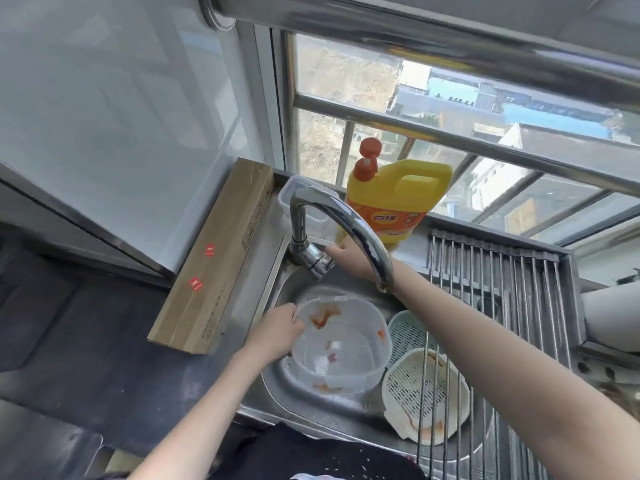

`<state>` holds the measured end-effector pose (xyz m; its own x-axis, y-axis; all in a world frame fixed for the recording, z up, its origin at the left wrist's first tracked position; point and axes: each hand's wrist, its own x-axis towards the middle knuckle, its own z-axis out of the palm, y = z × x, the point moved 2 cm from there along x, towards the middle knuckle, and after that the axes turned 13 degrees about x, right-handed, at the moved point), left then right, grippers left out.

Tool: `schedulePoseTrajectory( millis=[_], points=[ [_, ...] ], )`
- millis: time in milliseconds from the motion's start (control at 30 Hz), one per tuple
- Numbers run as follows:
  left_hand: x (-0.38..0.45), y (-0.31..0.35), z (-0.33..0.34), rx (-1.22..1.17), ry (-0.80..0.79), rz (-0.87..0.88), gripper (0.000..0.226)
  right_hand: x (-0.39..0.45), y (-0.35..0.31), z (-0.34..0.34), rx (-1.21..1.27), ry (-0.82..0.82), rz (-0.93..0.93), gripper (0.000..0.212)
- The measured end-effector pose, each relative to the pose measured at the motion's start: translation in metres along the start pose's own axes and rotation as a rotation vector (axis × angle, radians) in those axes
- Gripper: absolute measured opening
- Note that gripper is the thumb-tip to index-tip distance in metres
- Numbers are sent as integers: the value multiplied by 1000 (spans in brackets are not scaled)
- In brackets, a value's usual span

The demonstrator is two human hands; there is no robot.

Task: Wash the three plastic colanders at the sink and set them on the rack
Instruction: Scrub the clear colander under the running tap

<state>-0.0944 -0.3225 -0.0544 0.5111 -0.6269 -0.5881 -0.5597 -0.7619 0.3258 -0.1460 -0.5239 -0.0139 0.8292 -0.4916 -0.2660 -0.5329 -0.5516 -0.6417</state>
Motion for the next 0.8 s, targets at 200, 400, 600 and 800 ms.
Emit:
schedulePoseTrajectory(
  millis=[200,400,600,800],
  points=[
    [8,15,-1,32,-37,35,20,-2,9,2,-209,-209,-46,29],
    [6,25,-5,41,25,63,28,-18,20,7,-66,-208,94,41],
    [4,30,-4,-18,54,77,28,-21,19,8,-47,-215,112,50],
    [0,37,-5,20,54,97,27,-33,12,5,-41,-219,55,49]
  ],
)
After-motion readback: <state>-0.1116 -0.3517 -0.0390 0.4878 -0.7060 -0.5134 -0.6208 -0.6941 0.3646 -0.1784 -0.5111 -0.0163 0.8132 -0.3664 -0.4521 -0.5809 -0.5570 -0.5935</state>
